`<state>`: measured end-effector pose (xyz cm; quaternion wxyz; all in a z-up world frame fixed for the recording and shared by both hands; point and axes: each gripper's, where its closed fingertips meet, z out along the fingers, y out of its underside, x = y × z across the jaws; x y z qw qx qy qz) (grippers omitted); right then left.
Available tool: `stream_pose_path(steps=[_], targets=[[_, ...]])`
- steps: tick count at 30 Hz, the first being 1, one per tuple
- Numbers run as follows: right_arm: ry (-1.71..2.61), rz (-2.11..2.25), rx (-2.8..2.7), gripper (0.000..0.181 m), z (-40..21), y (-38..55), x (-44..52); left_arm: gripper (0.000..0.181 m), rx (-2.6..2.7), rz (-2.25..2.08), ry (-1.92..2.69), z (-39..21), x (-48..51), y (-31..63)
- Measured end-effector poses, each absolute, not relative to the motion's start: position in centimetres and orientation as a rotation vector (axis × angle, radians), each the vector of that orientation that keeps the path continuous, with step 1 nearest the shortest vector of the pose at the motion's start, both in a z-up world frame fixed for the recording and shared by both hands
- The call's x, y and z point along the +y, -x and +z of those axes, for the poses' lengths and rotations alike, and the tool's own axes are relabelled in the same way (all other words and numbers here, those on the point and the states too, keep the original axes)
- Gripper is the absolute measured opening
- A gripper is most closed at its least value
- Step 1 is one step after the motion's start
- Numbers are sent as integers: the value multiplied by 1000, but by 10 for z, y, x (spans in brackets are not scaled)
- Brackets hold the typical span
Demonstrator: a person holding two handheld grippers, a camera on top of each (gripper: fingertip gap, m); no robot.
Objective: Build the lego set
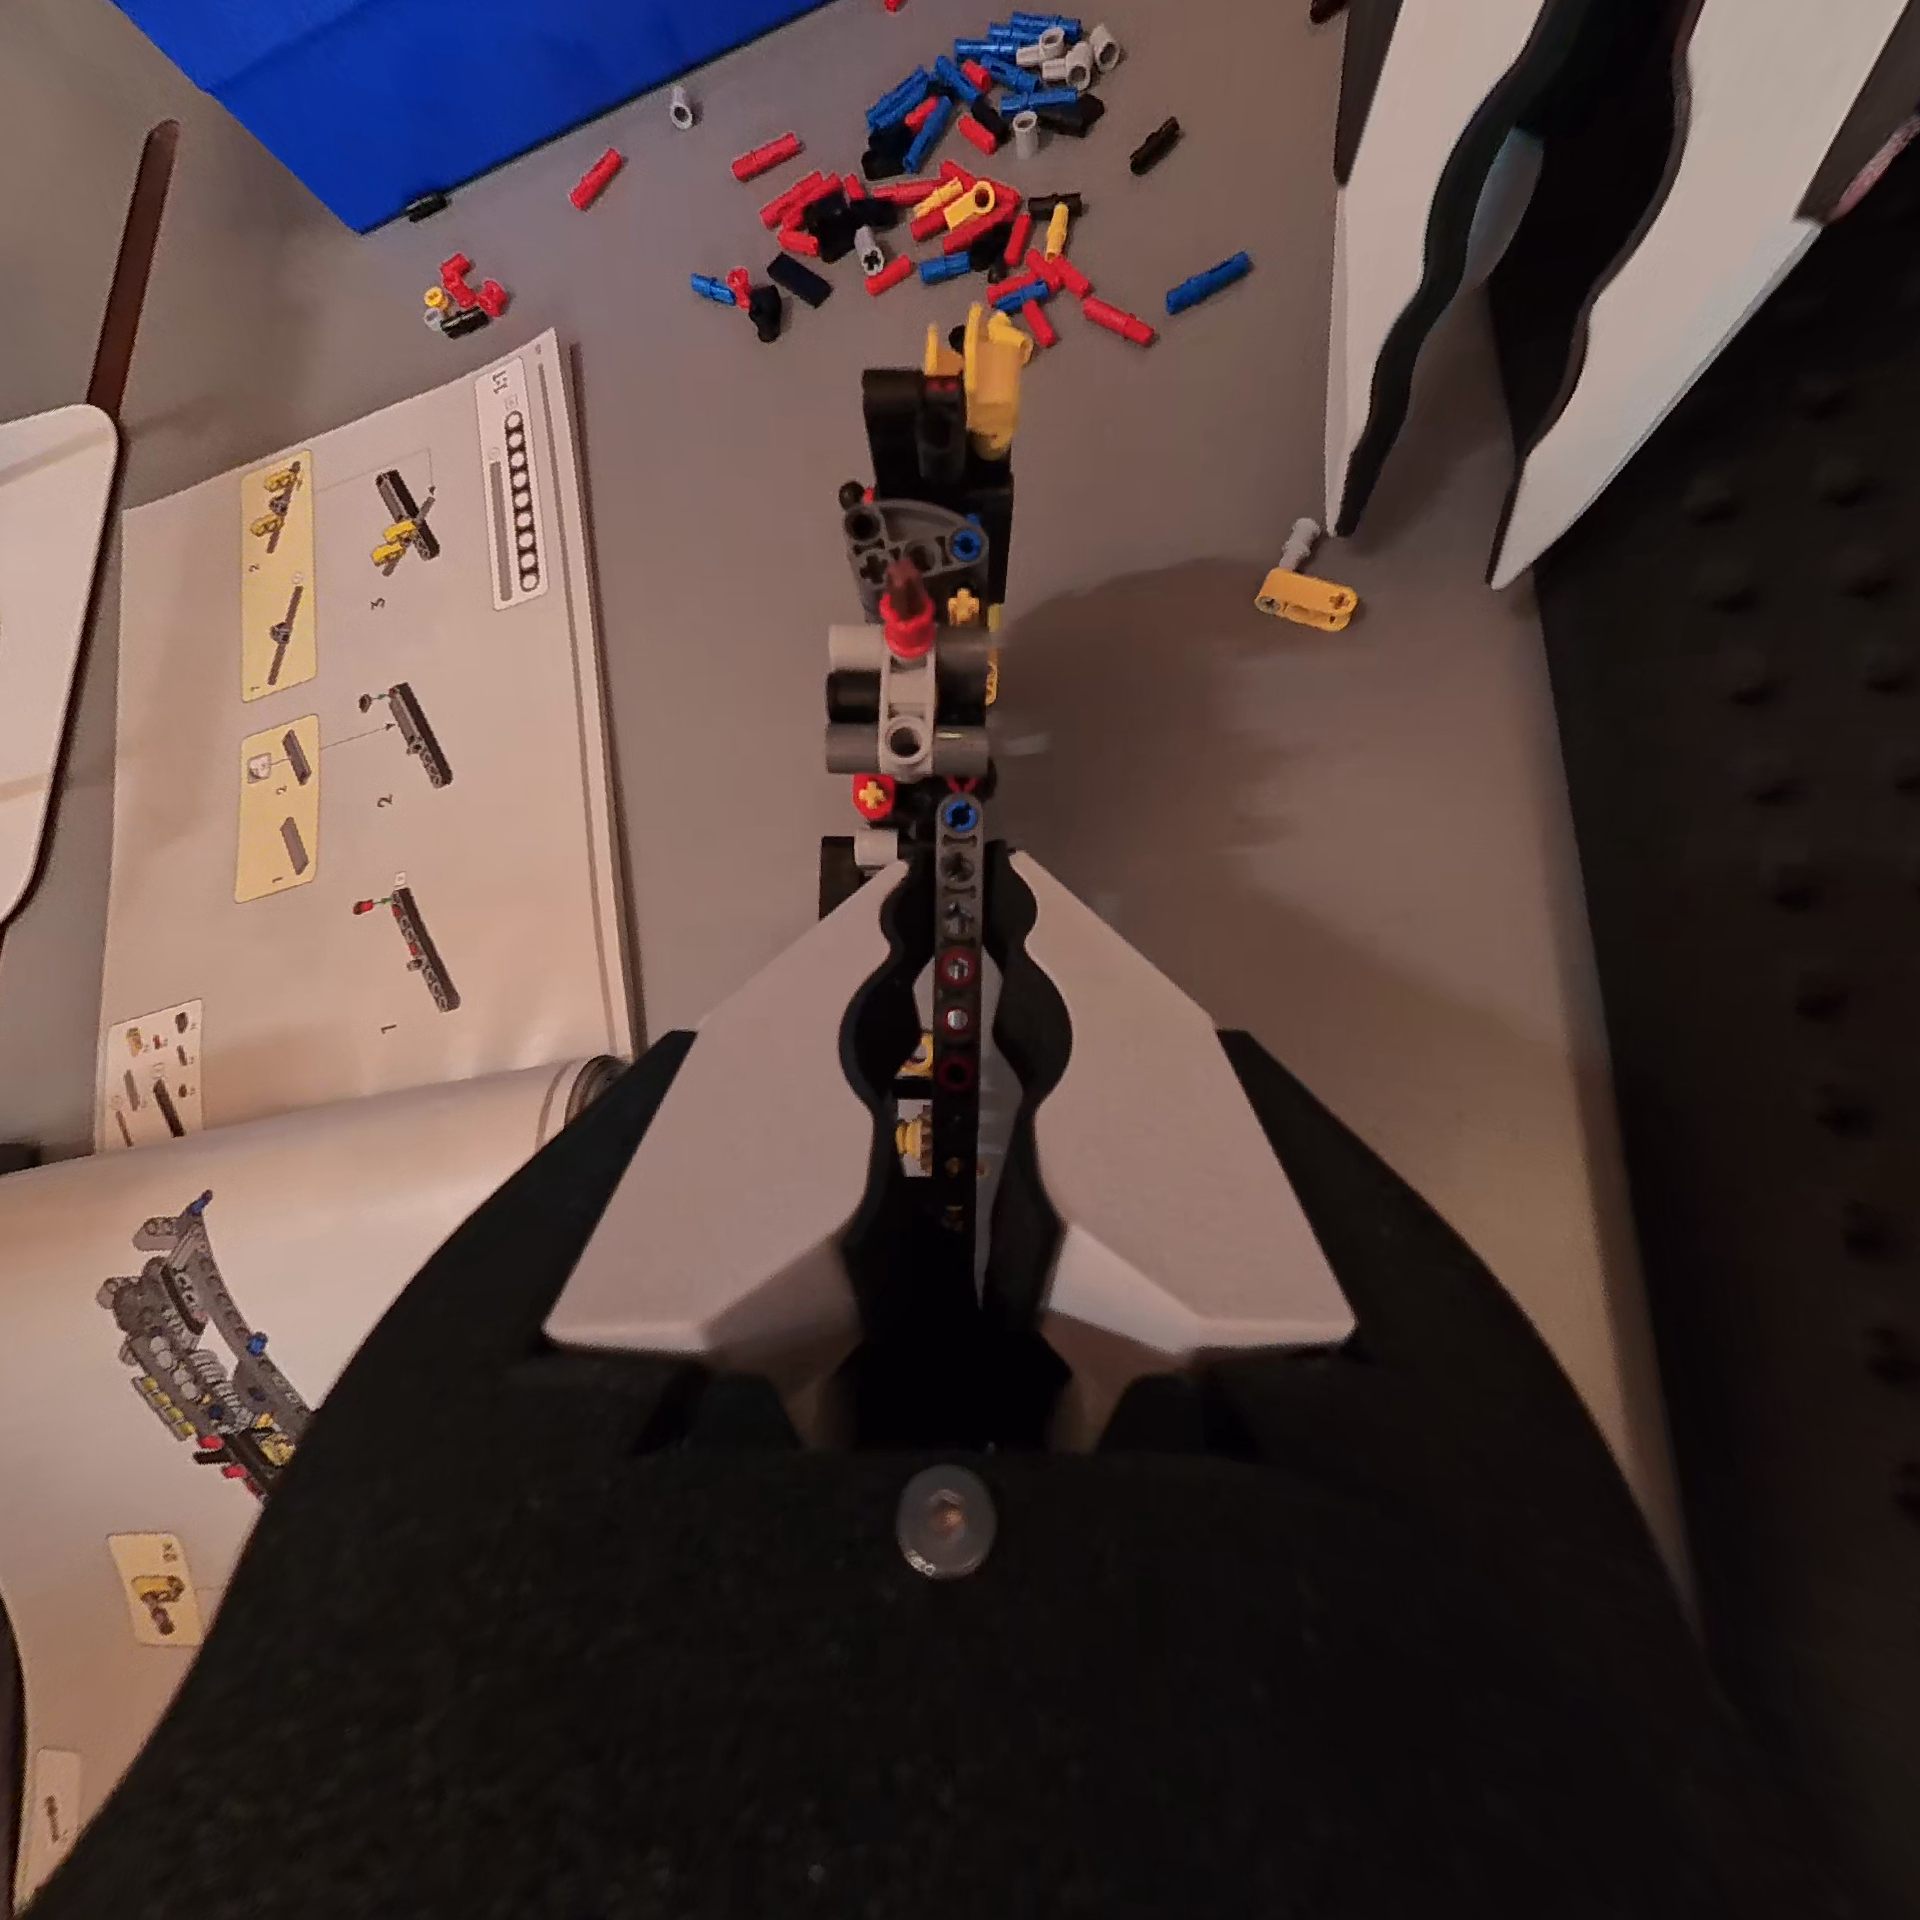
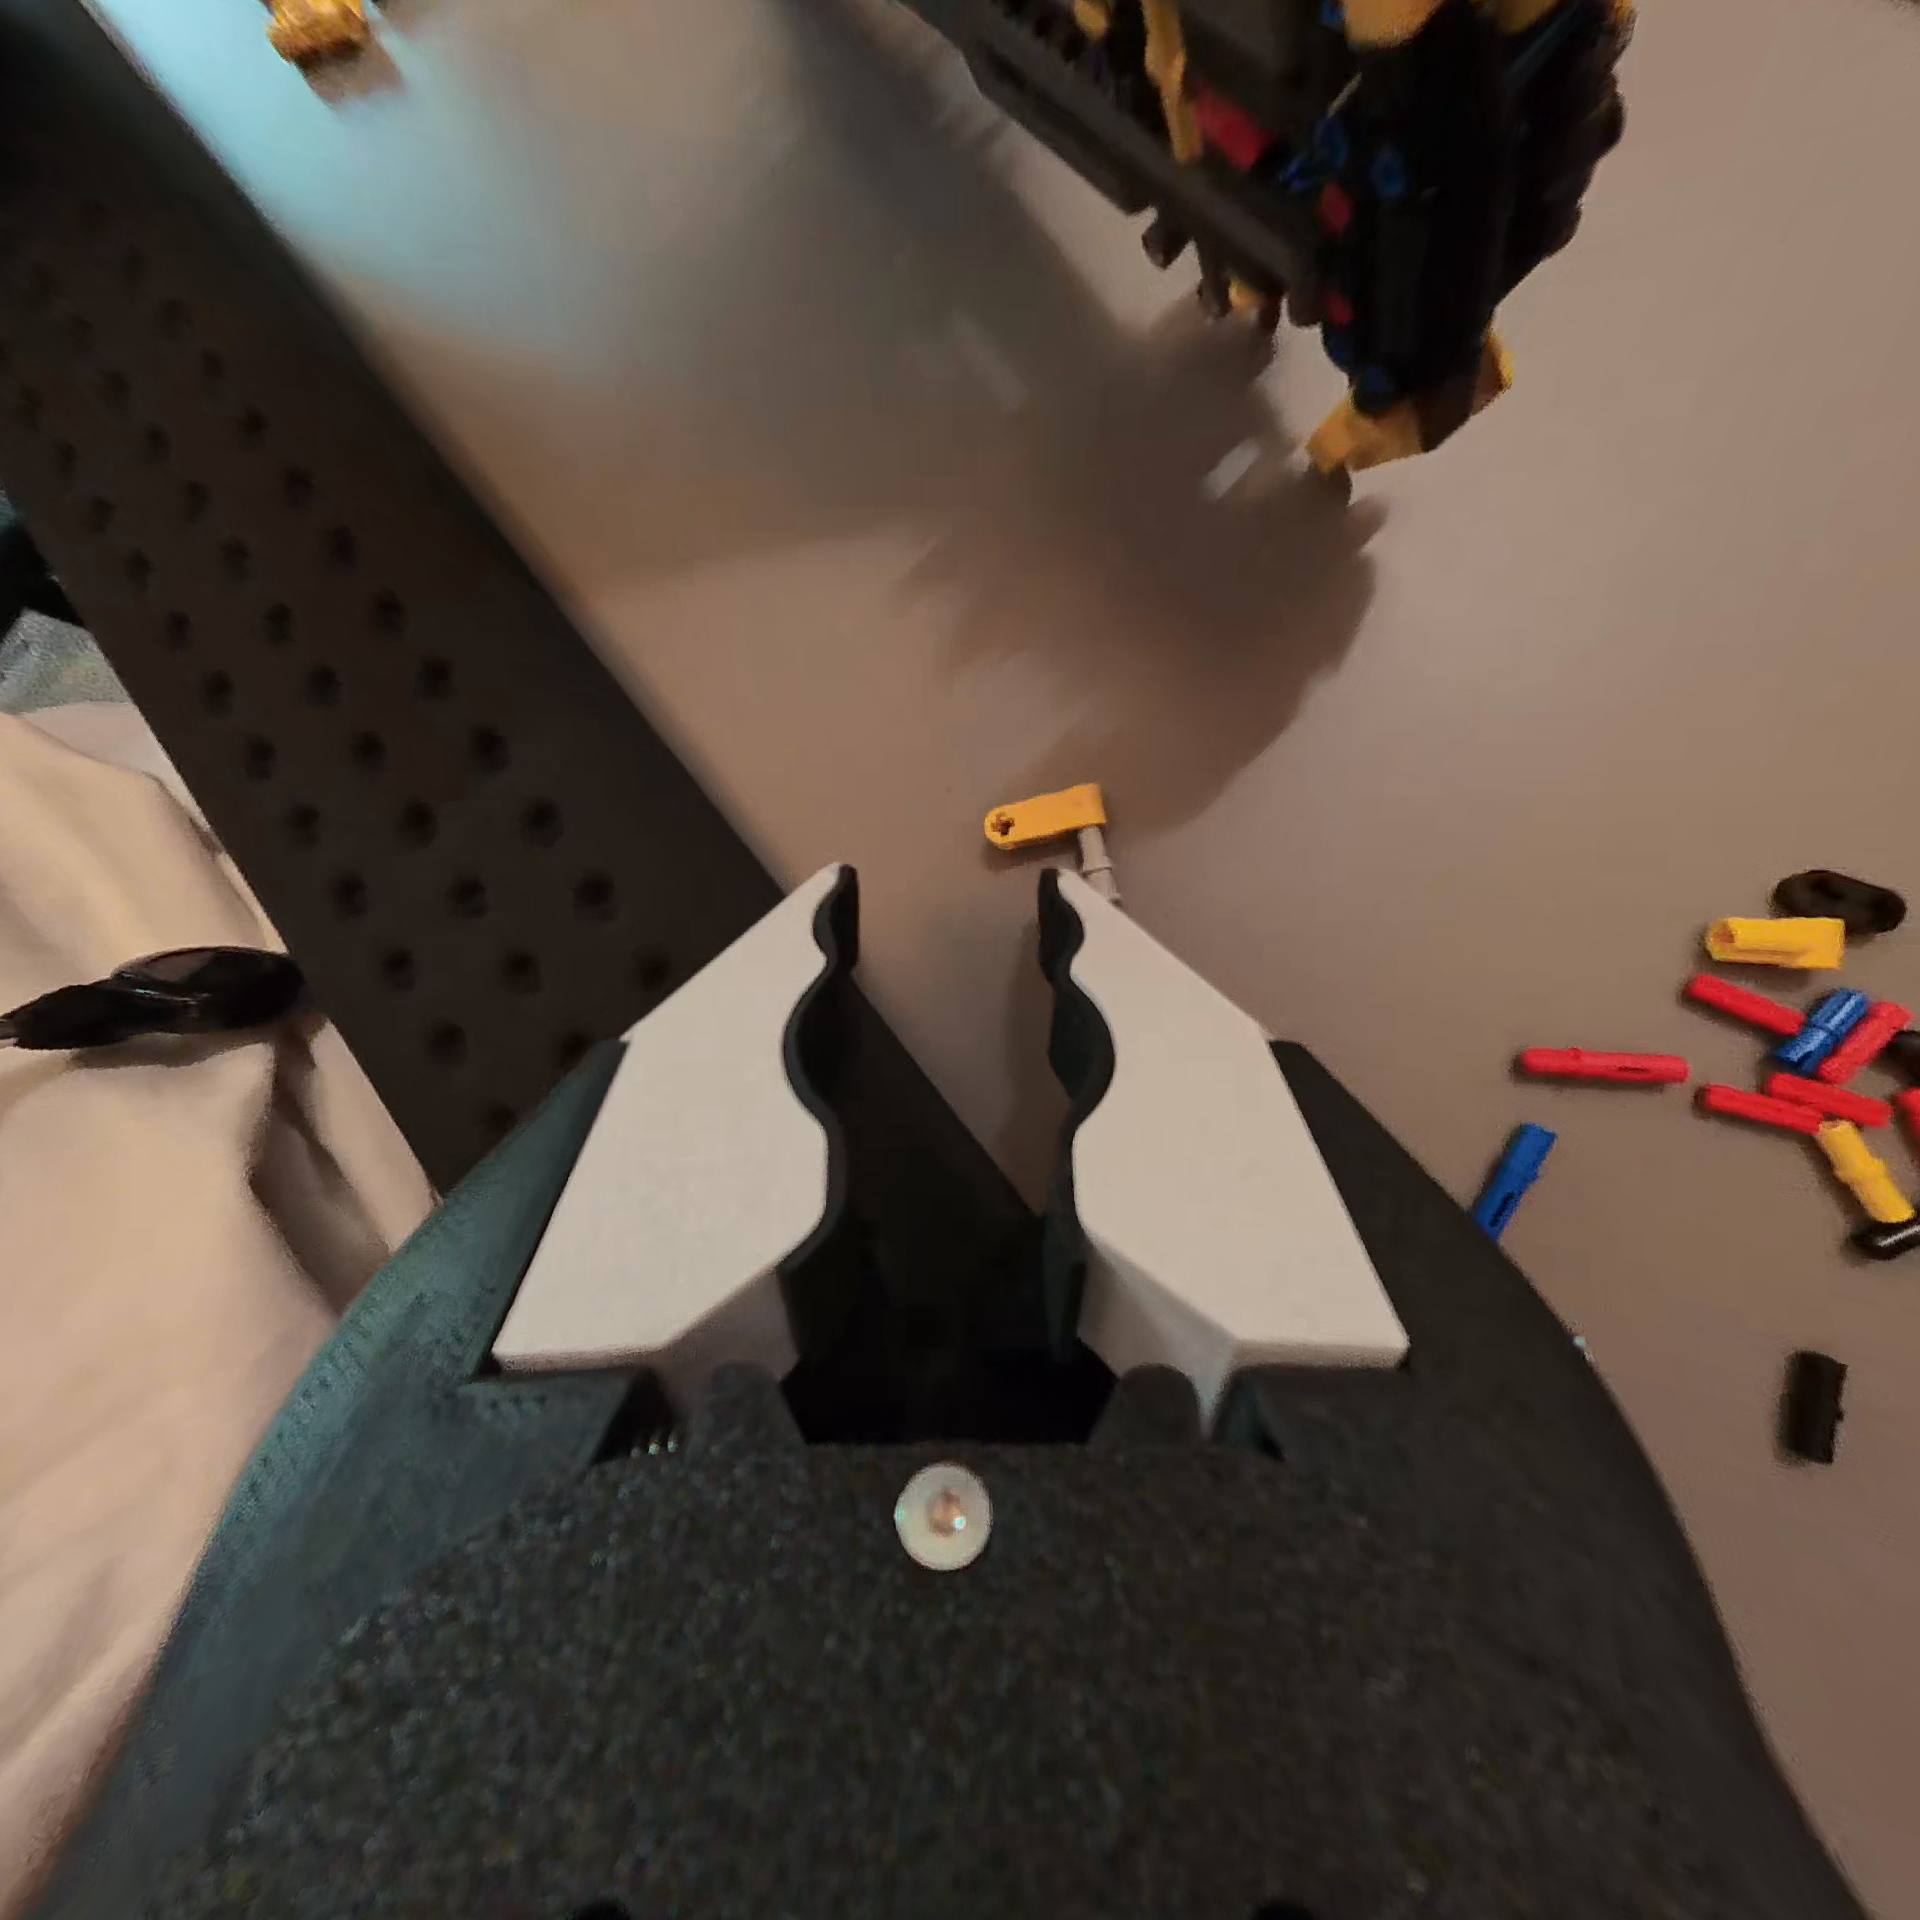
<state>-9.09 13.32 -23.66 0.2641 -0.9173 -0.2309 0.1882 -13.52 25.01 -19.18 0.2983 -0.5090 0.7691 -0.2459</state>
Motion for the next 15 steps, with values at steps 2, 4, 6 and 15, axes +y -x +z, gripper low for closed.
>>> stream_pose_path(steps=[2,4,6,15], targets=[[2504,528,-621,34,-240,95,132,6,2042,-647,1349,-192,250,135],[2529,502,-591,34,-244,93,136,6,2043,-640,1344,-192,249,135],[2550,469,-562,31,-247,91,141,6,2043,-636,1343,-192,249,135],[2466,148,-610,7,-253,86,163,6,2039,-625,1342,-192,247,134]])
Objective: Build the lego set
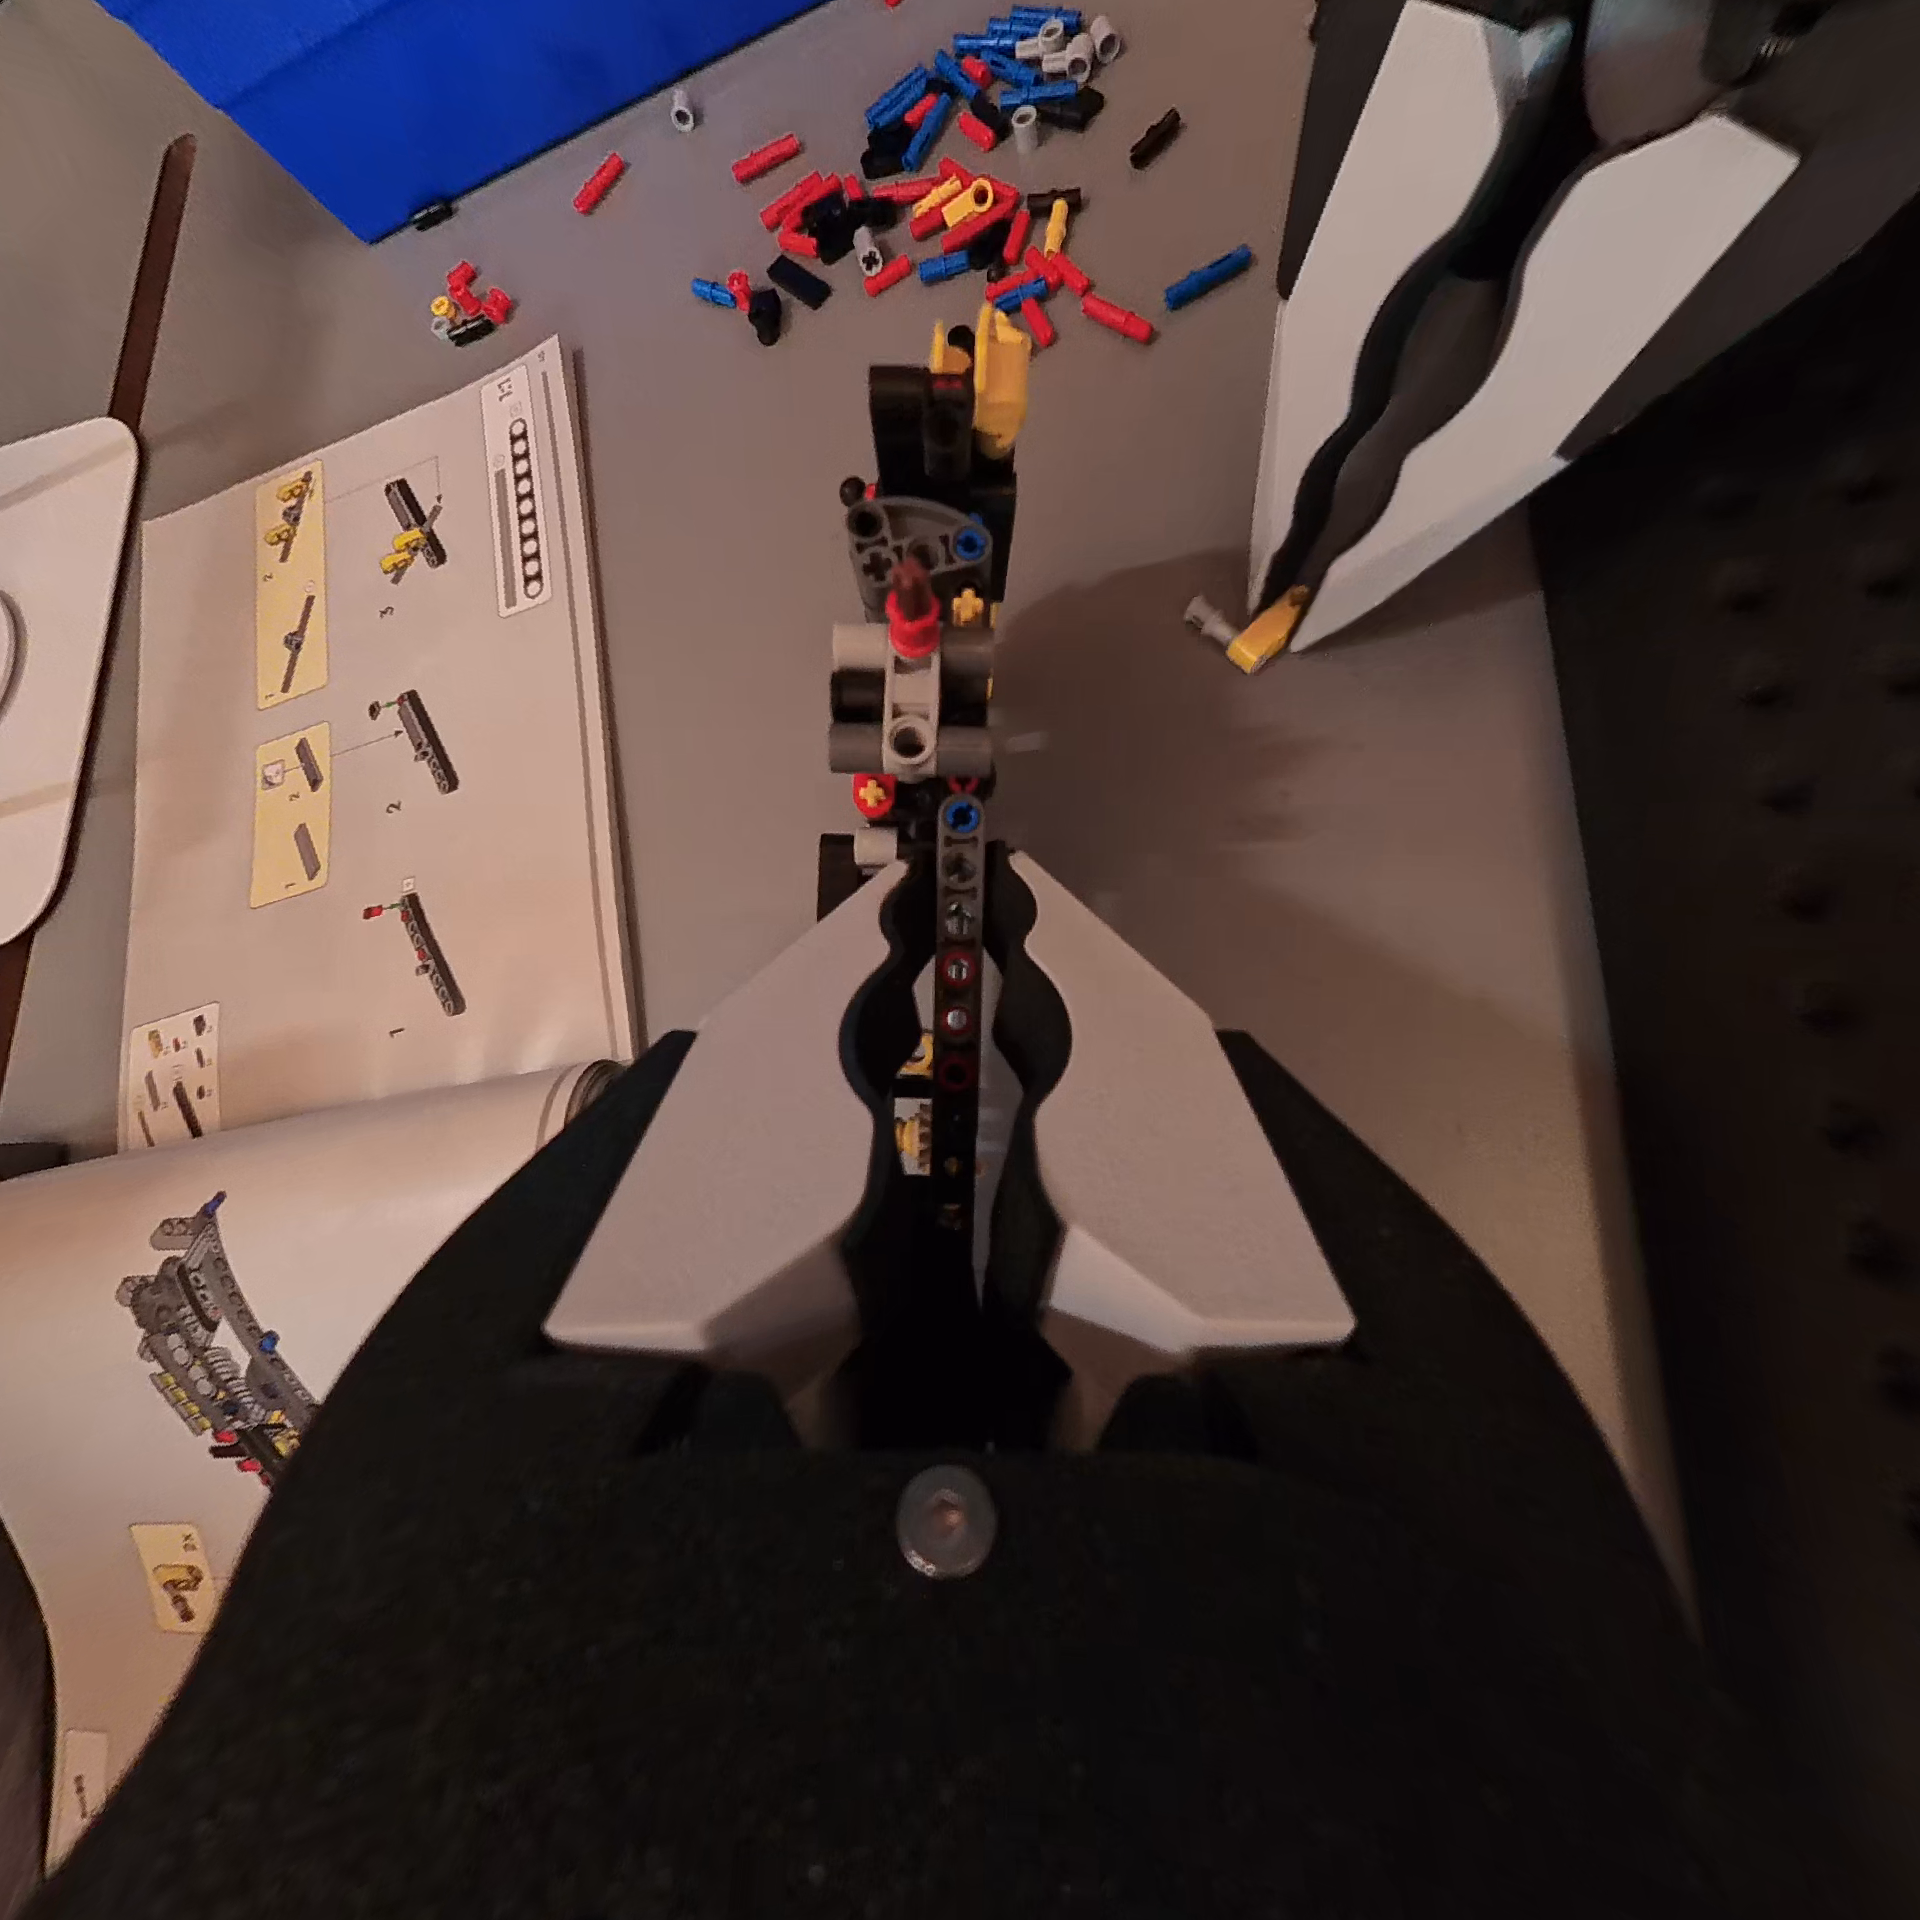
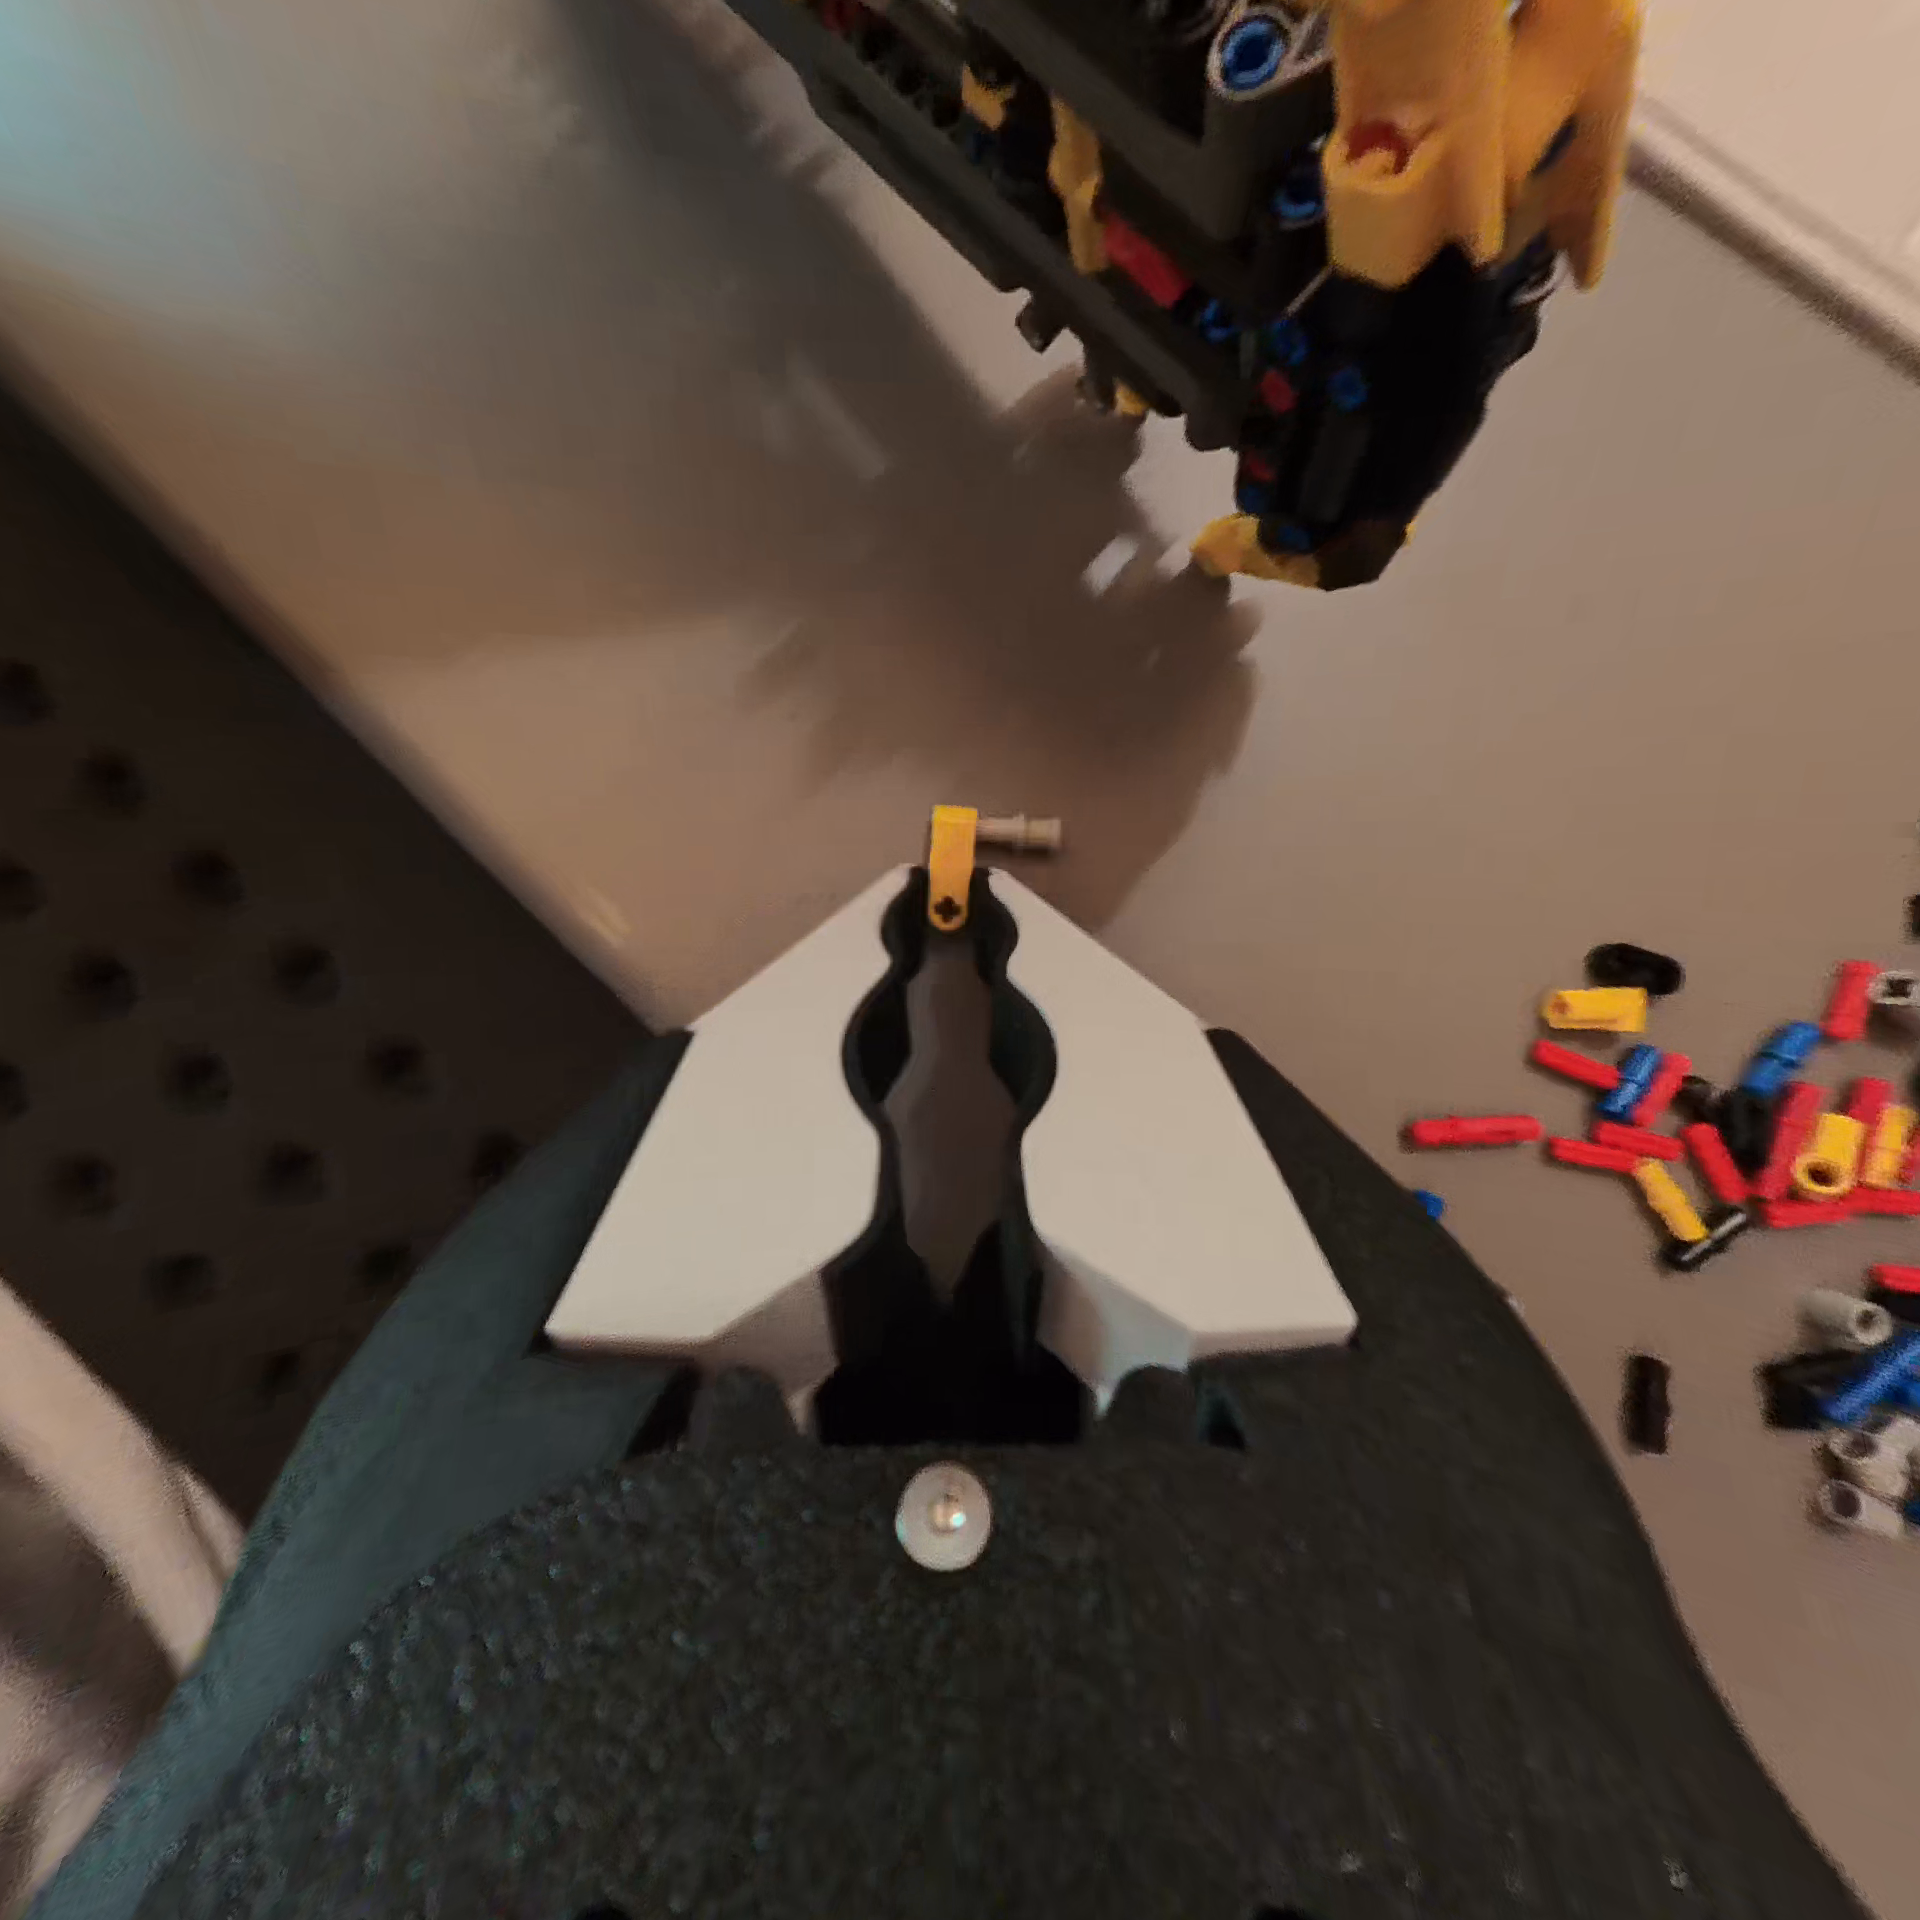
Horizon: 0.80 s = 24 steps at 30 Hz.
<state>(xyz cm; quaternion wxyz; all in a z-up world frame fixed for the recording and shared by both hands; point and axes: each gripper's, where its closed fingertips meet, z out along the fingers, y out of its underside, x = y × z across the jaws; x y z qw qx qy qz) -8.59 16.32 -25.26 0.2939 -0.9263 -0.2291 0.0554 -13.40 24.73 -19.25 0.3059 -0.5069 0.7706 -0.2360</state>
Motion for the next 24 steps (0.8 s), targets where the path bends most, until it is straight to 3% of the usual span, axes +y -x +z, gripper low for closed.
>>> stream_pose_path(steps=[3,9,16,18,24], targets=[[2428,234,-563,7,-247,89,166,6,2041,-617,1331,-193,247,134],[1794,1477,-112,6,-129,125,173,6,2035,-614,1329,-193,246,133],[1344,2243,175,6,-99,155,183,6,2007,-615,1355,-193,243,128],[1488,2140,90,6,-111,170,180,6,2000,-616,1361,-193,244,127],[2076,1061,-369,6,-180,134,181,6,1971,-481,1271,-195,244,123]])
